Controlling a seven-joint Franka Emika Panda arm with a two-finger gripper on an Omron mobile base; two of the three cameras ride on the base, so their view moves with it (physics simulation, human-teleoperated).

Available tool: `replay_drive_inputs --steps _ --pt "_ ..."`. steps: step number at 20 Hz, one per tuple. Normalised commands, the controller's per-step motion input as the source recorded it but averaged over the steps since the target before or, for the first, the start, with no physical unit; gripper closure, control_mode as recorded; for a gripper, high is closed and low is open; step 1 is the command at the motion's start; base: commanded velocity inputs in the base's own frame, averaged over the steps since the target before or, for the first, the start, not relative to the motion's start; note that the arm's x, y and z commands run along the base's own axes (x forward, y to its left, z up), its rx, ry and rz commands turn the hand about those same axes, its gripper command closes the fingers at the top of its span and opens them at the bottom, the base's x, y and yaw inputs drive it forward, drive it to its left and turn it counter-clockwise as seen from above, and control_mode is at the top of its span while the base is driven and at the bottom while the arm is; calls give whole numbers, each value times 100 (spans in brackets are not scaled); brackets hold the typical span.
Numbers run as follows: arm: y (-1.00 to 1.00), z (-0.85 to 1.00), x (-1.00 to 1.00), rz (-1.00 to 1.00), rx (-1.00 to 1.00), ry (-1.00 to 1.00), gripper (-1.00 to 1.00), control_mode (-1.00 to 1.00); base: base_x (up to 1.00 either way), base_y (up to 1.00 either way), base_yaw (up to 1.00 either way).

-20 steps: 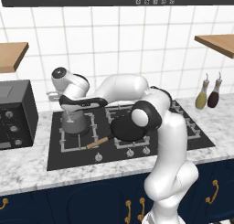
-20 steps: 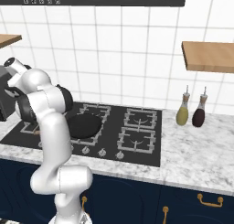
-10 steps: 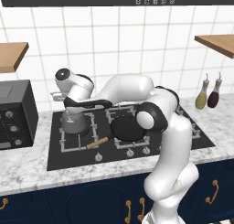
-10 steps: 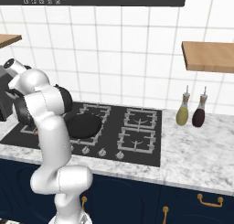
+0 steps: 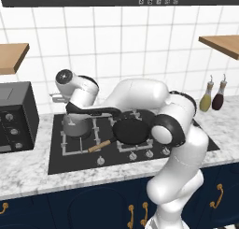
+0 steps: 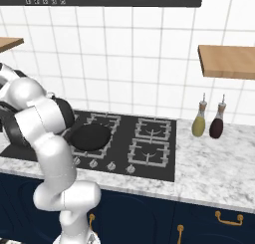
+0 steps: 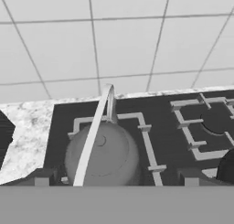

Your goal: Pick the kettle from the counter and place it on a stove burner. Then turn the burner on.

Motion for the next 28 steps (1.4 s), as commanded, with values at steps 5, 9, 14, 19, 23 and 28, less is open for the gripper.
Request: replay_drive_inputs --steps 5,9,14,19,23,28 --pt "-18 21 -93 0 20 6 -100 -100 0 0 0" --pt "-63 4 -100 0 13 3 -100 -100 0 0 0" --pt "-92 -10 -99 2 1 5 -100 -100 0 0 0" --pt "-48 -23 -77 4 0 17 -100 -100 0 0 0" --pt "-1 -42 -53 4 0 25 -100 -100 0 0 0" --pt "0 -51 -23 0 0 19 -100 -100 0 0 0"
